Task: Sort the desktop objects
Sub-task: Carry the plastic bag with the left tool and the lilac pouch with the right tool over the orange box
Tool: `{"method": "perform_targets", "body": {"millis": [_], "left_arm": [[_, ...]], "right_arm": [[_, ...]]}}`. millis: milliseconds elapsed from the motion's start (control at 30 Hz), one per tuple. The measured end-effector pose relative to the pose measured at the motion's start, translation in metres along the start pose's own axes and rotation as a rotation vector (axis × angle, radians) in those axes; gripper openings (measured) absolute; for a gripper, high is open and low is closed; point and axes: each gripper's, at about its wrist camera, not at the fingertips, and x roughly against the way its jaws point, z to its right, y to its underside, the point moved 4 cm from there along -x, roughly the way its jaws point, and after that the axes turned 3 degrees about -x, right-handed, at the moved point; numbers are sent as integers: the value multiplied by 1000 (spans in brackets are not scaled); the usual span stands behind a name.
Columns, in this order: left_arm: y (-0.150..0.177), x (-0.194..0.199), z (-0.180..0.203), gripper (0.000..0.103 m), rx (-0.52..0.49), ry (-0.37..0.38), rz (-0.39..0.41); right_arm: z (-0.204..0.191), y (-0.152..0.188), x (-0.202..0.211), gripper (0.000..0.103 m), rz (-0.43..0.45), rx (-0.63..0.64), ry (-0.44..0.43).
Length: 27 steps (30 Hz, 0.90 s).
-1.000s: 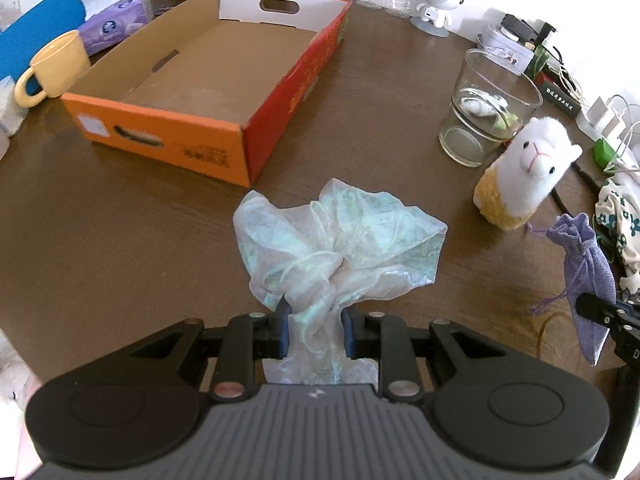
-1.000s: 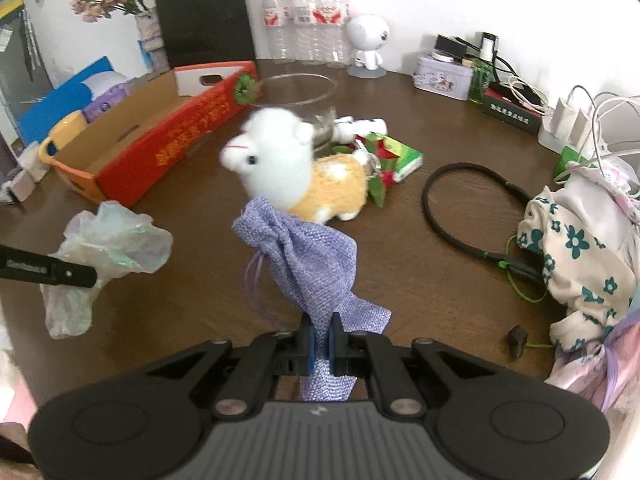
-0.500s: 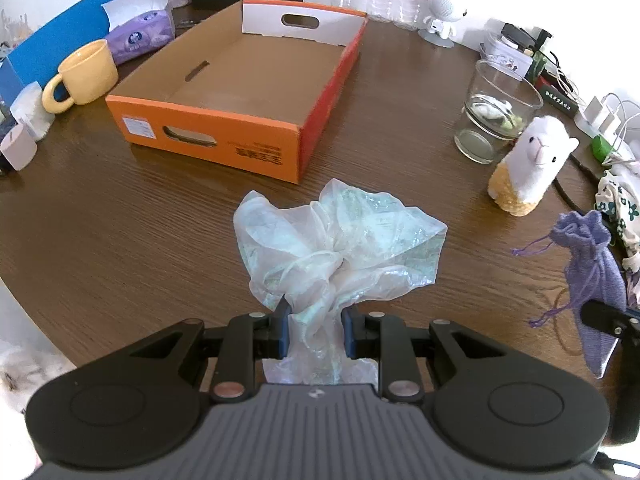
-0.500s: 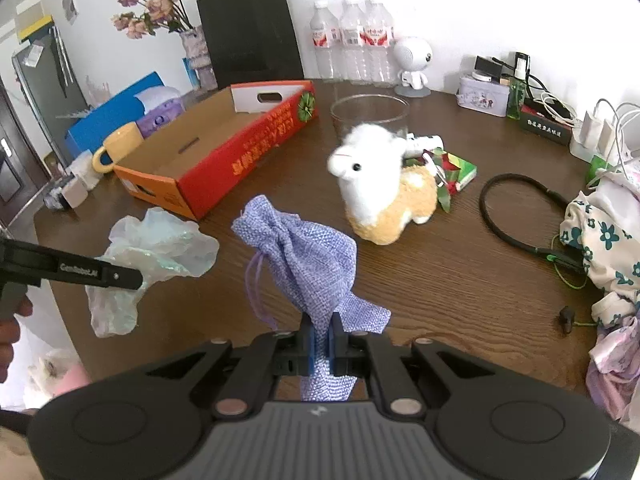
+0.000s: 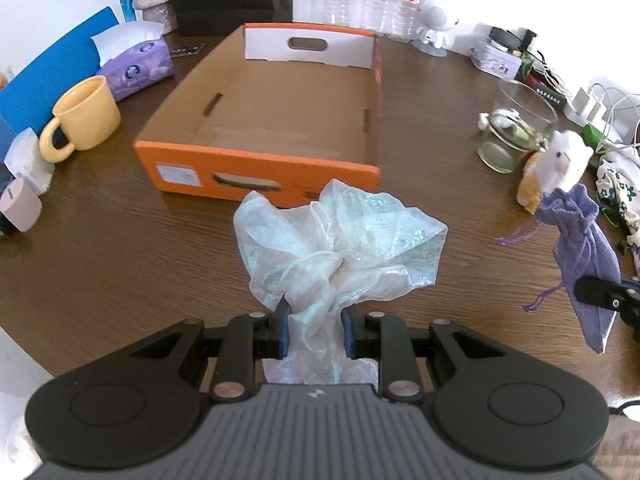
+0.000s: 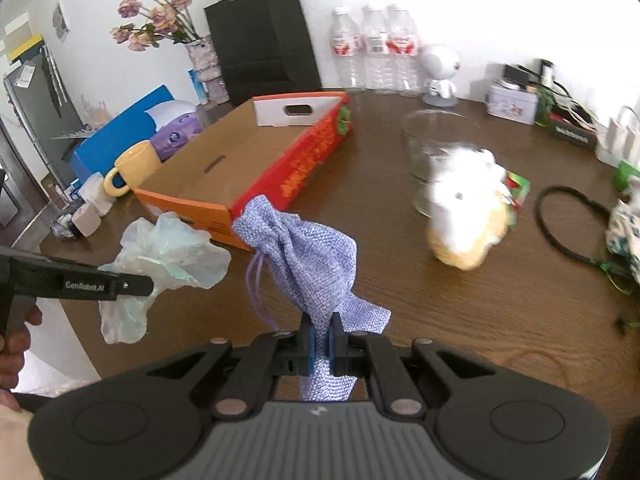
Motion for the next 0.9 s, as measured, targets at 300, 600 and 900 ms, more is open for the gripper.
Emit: {"method": "perform_targets", "body": {"millis": [300, 600, 900], "left_arm": [[-9, 4, -43, 24, -12, 27, 2], [-25, 13, -84, 24, 22, 35, 51], [-46, 15, -111, 24, 32, 64, 98]], "right_arm": [[-51, -24, -21, 5, -19, 14, -52], [-96, -45, -39, 5, -15, 51, -115], [-126, -72, -54, 5, 10, 55, -124]]}}
